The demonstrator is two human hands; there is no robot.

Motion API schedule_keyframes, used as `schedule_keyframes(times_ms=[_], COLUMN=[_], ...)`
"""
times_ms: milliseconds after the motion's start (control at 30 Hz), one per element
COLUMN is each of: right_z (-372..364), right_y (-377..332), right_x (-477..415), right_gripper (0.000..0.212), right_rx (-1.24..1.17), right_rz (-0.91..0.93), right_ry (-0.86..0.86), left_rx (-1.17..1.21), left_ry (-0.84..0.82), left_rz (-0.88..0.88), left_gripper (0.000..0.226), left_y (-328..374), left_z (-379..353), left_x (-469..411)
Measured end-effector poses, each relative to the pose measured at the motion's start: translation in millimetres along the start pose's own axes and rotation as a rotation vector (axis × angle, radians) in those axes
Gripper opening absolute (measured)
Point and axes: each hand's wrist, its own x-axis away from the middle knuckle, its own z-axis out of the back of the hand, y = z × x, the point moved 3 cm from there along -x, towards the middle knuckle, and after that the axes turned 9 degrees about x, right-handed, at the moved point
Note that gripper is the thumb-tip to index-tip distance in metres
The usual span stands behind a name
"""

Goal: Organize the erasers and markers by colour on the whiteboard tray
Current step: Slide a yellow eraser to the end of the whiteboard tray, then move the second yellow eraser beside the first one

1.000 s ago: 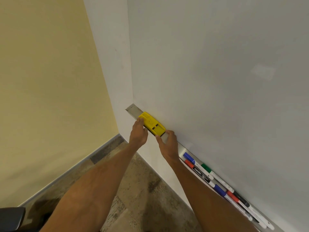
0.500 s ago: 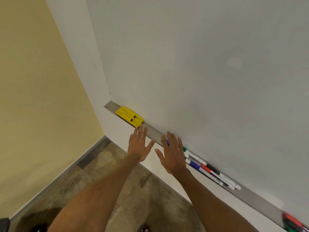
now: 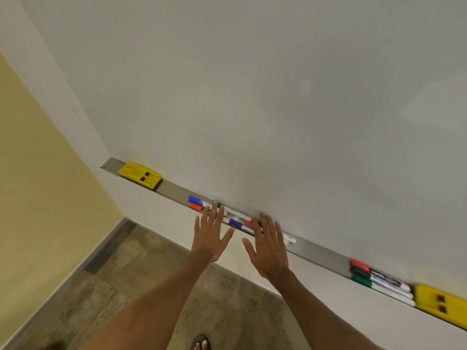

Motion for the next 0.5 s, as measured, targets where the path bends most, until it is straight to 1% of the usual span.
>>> schedule_keyframes(times_ms=[67, 200, 333, 400, 500], right_z=[-2.8, -7.1, -8.1, -7.6, -8.2], right_y=[21.8, 60.0, 102.0, 124.1, 152.9], right_x=[15.5, 44.7, 74.9, 89.0, 107.9], right_gripper=[0.065, 0.063, 0.061, 0.061, 0.061], right_rx=[0.000, 0.019, 0.039, 0.037, 0.026], right_rz=[-0.020, -0.050, -0.121, -0.165, -0.216], right_ry=[0.006, 0.013, 0.020, 0.027, 0.033], left_rx=[0.012, -0.007, -0.006, -0.015, -0.029], left_ry=[0.000, -0.044, -0.075, -0.091, -0.123], left_rz=[-0.039, -0.084, -0.141, -0.160, -0.168], left_gripper=[0.090, 0.097, 0.094, 0.090, 0.076], left_y=[19.3, 55.9, 97.1, 118.7, 146.8], left_z=[-12.9, -38.0, -65.3, -79.8, -97.7], left_x=[8.6, 24.3, 39.4, 46.1, 54.1])
